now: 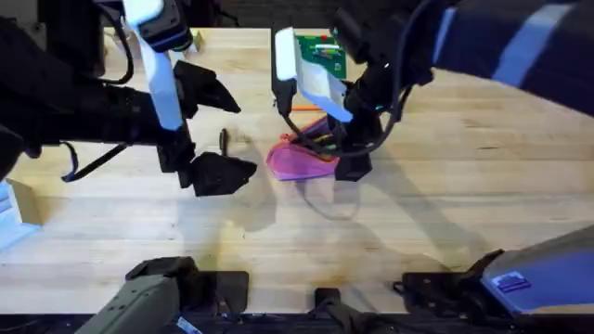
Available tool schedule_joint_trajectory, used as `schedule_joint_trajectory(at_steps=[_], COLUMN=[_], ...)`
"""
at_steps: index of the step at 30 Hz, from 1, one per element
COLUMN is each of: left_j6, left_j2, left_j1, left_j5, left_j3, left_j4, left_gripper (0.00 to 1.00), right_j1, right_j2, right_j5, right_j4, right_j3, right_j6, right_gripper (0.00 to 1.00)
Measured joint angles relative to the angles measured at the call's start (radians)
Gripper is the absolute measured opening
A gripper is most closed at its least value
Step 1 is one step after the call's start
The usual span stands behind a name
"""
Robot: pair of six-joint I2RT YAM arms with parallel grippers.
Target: Unzip the bag, pick up the pens from the table one at a time and place them inside, then zip the bag closed.
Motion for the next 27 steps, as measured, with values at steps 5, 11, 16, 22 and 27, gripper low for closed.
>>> schedule_joint_trajectory(at_steps=[5,11,16,22,27], left_j6=[0.000,0.000,0.000,0.000,0.000], left_j2=[0.000,0.000,0.000,0.000,0.000], left_j1=[0.000,0.000,0.000,0.000,0.000], left_j5=[0.000,0.000,0.000,0.000,0.000], left_j3=[0.000,0.000,0.000,0.000,0.000], left_j4=[0.000,0.008,0.030,0.048,0.048], left_gripper=[0.994,0.994,0.994,0.994,0.994], right_j1=[0.000,0.000,0.000,0.002,0.014], right_j2=[-0.059,-0.097,-0.109,-0.110,-0.115], right_j5=[0.000,0.001,0.071,0.146,0.172], right_j4=[-0.032,-0.034,-0.030,-0.028,-0.019], right_j3=[0.039,0.052,0.052,0.052,0.052], right_j6=[0.037,0.138,0.227,0.301,0.384], right_gripper=[0.998,0.997,0.997,0.997,0.997])
